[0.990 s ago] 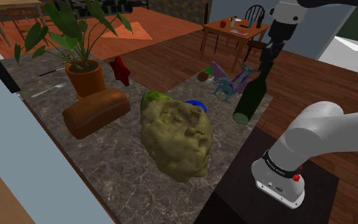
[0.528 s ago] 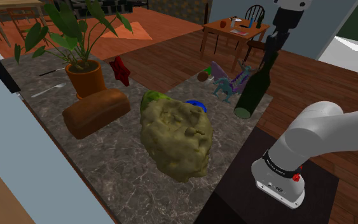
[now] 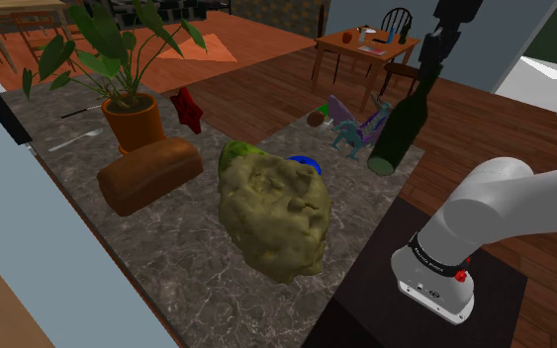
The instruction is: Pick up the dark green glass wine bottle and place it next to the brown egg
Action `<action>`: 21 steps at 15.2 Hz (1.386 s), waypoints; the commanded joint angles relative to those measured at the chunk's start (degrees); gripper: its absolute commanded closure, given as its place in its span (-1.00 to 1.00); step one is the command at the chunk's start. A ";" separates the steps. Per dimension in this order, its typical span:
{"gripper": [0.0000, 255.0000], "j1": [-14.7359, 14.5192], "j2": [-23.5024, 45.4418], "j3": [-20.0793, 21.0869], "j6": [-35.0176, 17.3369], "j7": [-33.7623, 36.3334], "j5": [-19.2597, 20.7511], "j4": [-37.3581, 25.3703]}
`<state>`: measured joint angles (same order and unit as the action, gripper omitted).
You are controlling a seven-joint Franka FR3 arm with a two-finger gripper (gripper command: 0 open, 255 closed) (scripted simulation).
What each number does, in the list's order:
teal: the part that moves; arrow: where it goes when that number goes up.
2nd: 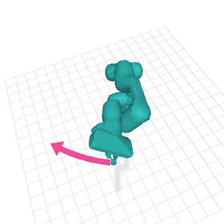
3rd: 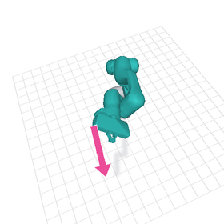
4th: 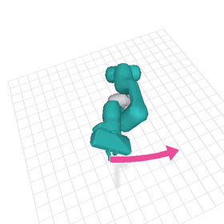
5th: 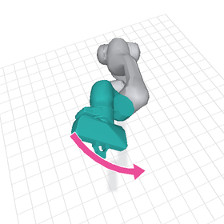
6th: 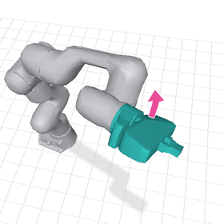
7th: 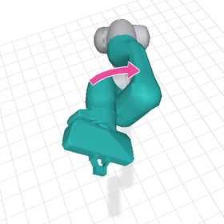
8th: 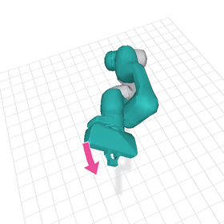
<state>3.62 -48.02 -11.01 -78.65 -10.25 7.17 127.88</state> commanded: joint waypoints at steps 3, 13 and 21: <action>1.00 -0.19 1.59 0.12 2.70 -0.23 -0.23 -4.30; 1.00 -0.68 5.89 0.49 9.37 -0.61 -0.87 -15.25; 1.00 -1.06 10.07 0.57 14.97 -1.04 -1.30 -25.02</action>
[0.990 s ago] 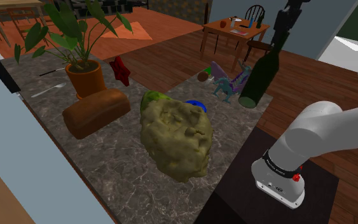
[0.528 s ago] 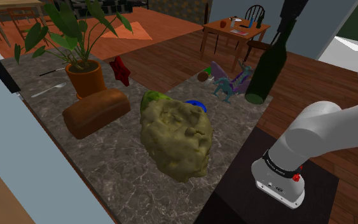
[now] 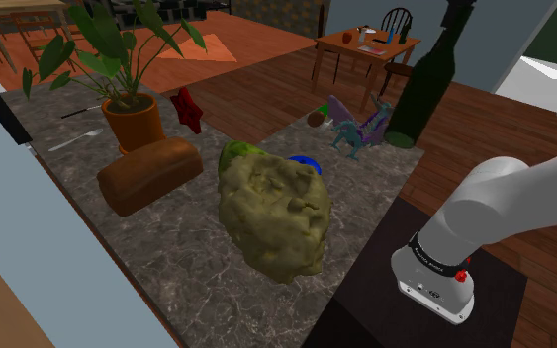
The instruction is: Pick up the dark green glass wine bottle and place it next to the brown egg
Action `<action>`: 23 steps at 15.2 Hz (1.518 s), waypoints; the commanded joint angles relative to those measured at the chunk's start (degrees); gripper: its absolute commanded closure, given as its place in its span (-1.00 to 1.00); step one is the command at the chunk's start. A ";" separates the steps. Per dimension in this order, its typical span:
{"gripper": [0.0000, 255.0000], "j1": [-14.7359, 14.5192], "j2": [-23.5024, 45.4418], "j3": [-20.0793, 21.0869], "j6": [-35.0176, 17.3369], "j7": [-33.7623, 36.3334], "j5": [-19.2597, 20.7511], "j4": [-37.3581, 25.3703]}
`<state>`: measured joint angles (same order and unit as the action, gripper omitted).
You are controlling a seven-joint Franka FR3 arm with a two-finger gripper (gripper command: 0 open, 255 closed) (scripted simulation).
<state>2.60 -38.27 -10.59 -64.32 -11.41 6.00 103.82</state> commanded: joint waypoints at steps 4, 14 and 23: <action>1.00 -0.24 2.72 0.10 3.59 -0.16 -0.34 -6.30; 1.00 -0.73 9.95 -0.42 11.76 -1.20 -0.85 -21.66; 1.00 -1.04 16.79 -2.18 12.48 -2.80 -1.43 -29.22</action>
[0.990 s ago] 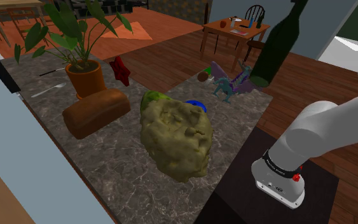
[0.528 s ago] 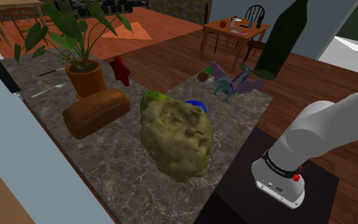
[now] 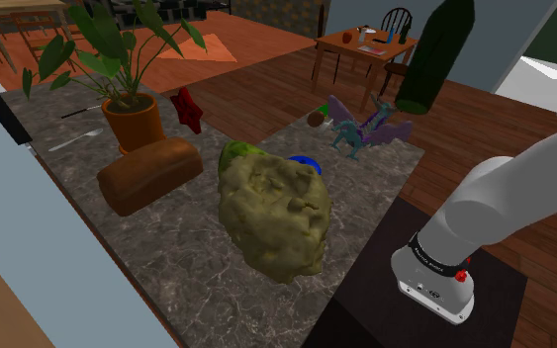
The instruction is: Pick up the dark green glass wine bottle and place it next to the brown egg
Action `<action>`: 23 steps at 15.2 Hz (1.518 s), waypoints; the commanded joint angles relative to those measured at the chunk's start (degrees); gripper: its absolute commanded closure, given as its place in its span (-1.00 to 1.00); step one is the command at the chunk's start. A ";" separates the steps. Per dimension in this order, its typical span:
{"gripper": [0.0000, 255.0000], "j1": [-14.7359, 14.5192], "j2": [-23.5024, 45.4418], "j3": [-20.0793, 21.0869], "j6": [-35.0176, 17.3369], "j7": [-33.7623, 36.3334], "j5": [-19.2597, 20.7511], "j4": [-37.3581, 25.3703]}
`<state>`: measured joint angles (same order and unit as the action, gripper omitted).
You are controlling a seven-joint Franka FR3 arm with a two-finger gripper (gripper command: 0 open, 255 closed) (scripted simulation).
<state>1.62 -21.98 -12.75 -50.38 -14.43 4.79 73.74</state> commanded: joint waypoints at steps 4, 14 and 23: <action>1.00 -0.06 3.30 -1.41 -7.53 -0.68 -0.67 4.14; 1.00 0.47 14.91 -4.94 -19.80 -3.68 -3.41 5.13; 1.00 2.68 30.42 -7.20 -26.35 -6.94 -8.45 -2.95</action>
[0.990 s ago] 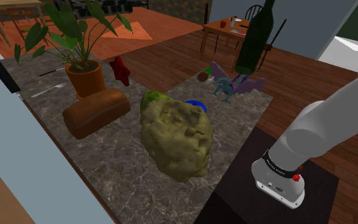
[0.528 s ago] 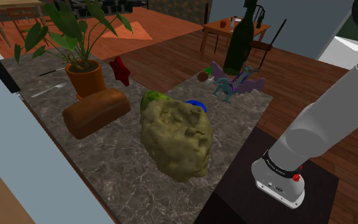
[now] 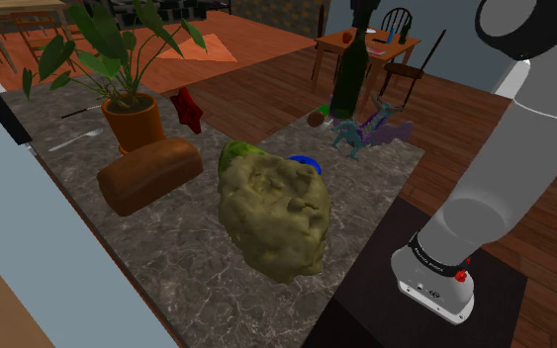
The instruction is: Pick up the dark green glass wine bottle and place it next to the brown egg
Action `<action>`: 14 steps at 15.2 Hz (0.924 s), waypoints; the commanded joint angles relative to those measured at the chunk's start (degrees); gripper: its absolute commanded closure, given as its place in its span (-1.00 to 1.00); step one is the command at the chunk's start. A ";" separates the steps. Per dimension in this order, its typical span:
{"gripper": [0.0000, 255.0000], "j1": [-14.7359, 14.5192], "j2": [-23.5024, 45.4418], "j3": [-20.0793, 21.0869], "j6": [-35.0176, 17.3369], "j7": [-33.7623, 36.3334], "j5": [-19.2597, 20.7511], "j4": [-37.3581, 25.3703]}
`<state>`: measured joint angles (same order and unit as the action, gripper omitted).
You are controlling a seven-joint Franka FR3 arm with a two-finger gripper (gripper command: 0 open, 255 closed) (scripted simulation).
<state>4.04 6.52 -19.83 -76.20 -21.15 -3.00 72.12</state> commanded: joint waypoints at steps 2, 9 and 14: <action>1.00 1.15 6.07 -0.34 -1.17 -0.86 -2.10 -4.60; 1.00 3.62 16.06 -0.20 -3.24 -1.90 -5.32 -12.07; 1.00 2.45 13.70 -0.22 -8.50 -1.85 -4.48 -4.50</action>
<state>6.75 20.78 -20.05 -83.50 -23.04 -7.67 65.95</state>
